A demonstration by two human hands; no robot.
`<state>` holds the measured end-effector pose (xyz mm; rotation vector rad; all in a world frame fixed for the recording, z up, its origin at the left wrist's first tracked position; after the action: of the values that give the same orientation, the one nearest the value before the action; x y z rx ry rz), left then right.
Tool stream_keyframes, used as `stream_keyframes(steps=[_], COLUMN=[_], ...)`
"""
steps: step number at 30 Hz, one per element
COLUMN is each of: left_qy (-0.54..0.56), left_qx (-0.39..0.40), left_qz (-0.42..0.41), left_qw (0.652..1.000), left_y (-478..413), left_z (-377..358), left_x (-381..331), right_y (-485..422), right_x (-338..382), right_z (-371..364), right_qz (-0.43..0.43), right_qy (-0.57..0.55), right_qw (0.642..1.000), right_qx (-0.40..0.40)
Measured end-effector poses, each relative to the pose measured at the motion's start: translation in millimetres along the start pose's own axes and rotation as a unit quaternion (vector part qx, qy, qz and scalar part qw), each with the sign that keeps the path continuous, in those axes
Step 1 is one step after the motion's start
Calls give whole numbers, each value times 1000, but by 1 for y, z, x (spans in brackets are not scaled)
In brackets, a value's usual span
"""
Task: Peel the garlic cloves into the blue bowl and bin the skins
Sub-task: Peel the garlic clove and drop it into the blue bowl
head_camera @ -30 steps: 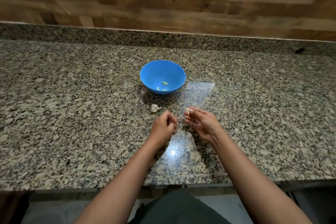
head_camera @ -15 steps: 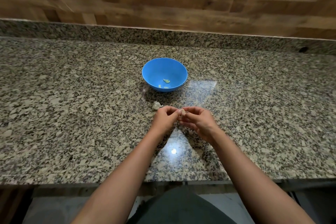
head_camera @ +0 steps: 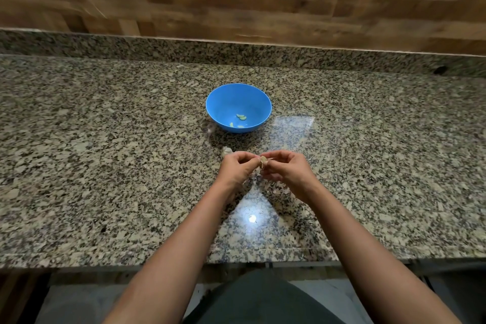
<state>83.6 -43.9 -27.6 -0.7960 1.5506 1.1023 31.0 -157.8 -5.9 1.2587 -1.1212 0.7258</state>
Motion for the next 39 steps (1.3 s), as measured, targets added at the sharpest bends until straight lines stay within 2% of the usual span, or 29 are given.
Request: stream_keyframes(steps=[6,11,14,19,25,29,32,35,37,39], left_qy=[20,50,14,-92,36,64,69,81,94,103], left_qx=[-31,-69,-68,-5,7,-16,-19,-27,-44,-65], left_qz=[9,26,40,38,18,-1,-7,8,30,48], left_qw=[999,996,997,995,999,998,997,996,994,991], left_y=[-1,-1,-2,-1,6,7,8,8,8,6], left_z=[0,6,14,6,-7,-3,-3,-5,-5,-6], left_x=[1,8,16,17,10,4,2,4,8,9], right_y=[1,-1,-1,-1,5,7,8,9,11,16], right_x=[-7,-14,-16,-18,-9,-1,8,17,24,28], right_z=[0,6,17,20,6,5,3,-1,-8,-20], right_qz=[-13,-12,-15,-13,1,5,24,48,106,189], right_qy=[-117,-241,-244,-116,-20,6,99,220,340,442], right_qw=[993,968,966,991,999,999,993,971,929,868], right_qx=[-24,-69,-84,-63,-31,-43,-55,-75,-104,-124])
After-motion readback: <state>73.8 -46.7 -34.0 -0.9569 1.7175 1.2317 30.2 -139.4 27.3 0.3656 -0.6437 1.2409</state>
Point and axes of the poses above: each hand's wrist, its own y-axis away from the middle knuckle, its own z-axis out of the back of the hand, x = y × z, the point moved 9 cm from there along -y, towards the middle knuckle, and after that the axes turned 2 degrees about -z, right-handed, at the moved point
